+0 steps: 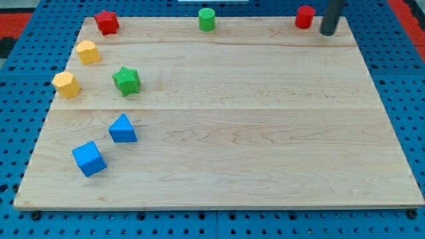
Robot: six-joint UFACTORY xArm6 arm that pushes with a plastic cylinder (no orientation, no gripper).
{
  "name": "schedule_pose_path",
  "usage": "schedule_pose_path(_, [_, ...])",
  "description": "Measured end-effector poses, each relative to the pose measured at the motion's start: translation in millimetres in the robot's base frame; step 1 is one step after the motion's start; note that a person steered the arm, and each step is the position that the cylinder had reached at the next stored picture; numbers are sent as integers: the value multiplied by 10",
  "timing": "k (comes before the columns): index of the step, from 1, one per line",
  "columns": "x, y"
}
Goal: Move the red circle slightly towards the left
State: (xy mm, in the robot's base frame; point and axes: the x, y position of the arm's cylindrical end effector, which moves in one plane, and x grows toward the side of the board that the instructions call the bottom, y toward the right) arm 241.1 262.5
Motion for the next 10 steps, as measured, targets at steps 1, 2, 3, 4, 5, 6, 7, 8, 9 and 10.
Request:
schedule_pose_path(1, [-464,165])
schedule_pose_path(2, [-499,145])
schedule_pose_path(3, [-500,109])
schedule_pose_path(4, [-501,55])
schedule_pose_path(5, [-499,-477])
schedule_pose_path(6, [-416,-1044])
schedule_pose_path(7, [192,-1077])
schedule_pose_path(8, [177,-1786])
schedule_pose_path(9, [-333,-2262])
schedule_pose_path(10, [-490,-2168])
